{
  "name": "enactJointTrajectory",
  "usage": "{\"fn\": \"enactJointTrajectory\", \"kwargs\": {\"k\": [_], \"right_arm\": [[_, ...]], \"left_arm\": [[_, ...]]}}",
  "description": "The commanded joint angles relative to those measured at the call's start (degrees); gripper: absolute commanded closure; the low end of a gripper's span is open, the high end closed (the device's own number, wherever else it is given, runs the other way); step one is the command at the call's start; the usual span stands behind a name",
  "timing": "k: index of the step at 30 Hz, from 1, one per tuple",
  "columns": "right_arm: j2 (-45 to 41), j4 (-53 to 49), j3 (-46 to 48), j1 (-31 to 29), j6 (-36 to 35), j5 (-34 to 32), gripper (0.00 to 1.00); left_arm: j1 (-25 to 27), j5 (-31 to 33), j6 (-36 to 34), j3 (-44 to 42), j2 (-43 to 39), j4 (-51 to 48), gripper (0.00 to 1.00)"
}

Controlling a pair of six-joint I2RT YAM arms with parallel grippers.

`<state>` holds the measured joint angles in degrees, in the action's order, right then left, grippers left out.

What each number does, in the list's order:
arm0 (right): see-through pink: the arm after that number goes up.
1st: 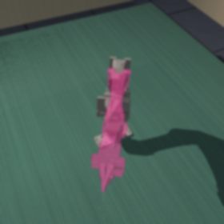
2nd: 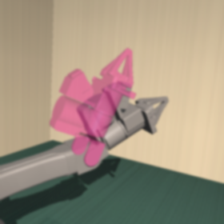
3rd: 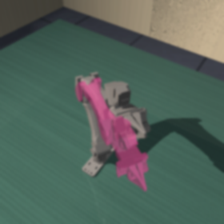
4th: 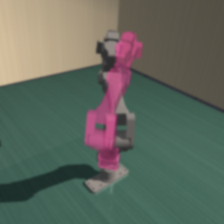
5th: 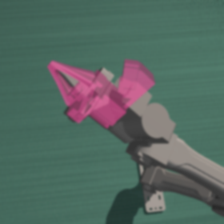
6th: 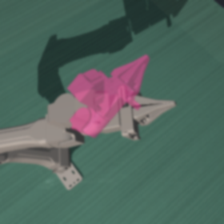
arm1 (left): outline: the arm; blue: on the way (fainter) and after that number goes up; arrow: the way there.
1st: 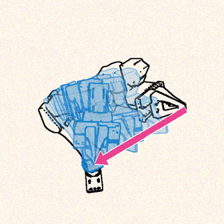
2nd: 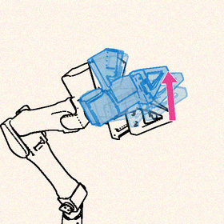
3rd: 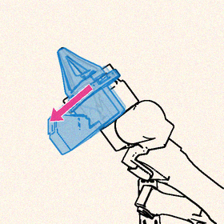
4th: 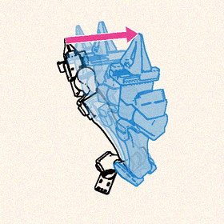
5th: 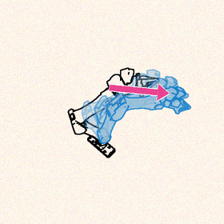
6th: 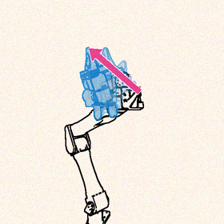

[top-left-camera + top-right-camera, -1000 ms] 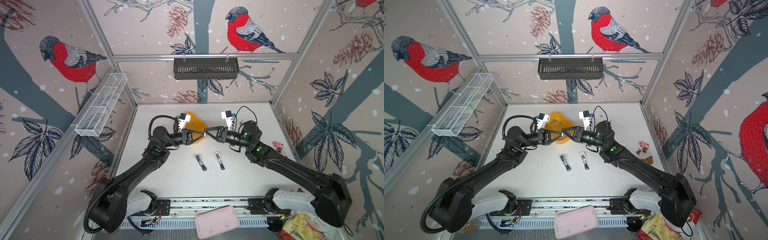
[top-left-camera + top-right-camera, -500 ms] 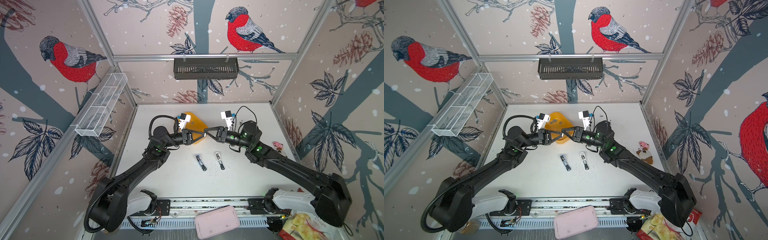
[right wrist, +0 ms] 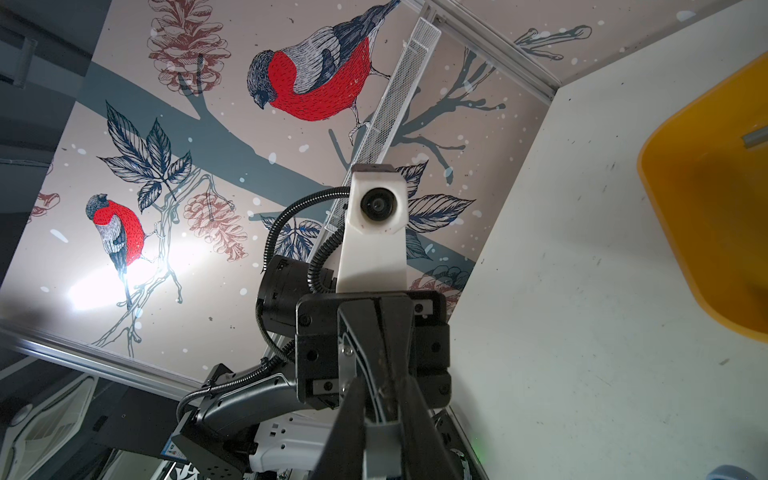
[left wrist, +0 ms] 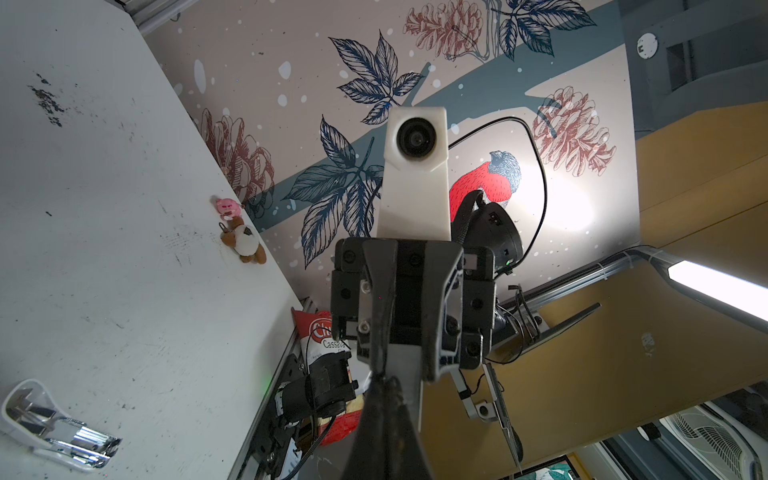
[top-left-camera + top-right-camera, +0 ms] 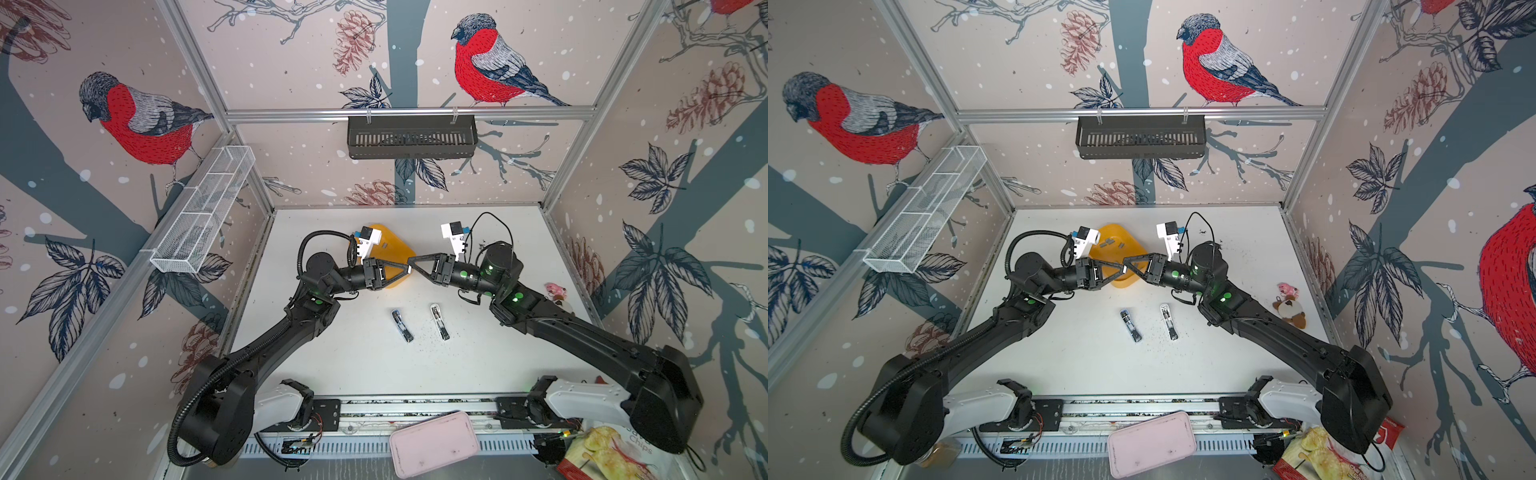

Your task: Load the staples into the stapler

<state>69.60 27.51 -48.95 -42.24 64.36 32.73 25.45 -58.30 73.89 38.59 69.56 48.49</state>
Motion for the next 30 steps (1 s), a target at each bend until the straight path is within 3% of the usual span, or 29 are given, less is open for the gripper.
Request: {"fn": "enactJointTrajectory", "kwargs": {"k": [1,3,5,8,21,25,27,30], "right_arm": [[0.09,2.2,-0.27,-0.11,-0.01,0.34,0.84],[0.01,2.04,-0.18,-0.08,-0.09,0.32,0.84],[0.15,1.94,-0.15,-0.12,-0.11,0.26,0.84],[0.05,1.94,0.08,-0.04,-0.08,0.27,0.84],[-1.76,-1.49,0.83,0.16,-2.18,-1.73,0.85],[-4.11,-8.86,1.21,-0.78,-7.16,-6.42,0.85],[-5.21,-12.96,1.01,-1.52,-10.23,-9.38,0.85],[-6.75,-18.71,1.17,-2.91,-15.01,-13.83,0.85]], "left_arm": [[0.11,-0.51,0.47,0.35,-0.15,1.42,1.0],[0.12,-0.35,0.5,0.33,-0.05,1.27,1.0],[0.07,-0.23,0.56,0.35,-0.05,1.25,0.89],[-0.01,-0.48,0.56,0.45,-0.13,1.25,0.81],[-4.48,-0.11,-0.91,-3.85,-4.33,-3.15,0.81],[-7.71,-0.05,-8.47,-4.18,-9.66,-15.82,0.79],[-7.78,0.55,-14.57,-2.5,-12.2,-24.98,0.67],[-7.76,4.08,-26.26,1.95,-16.27,-42.32,0.37]]}}
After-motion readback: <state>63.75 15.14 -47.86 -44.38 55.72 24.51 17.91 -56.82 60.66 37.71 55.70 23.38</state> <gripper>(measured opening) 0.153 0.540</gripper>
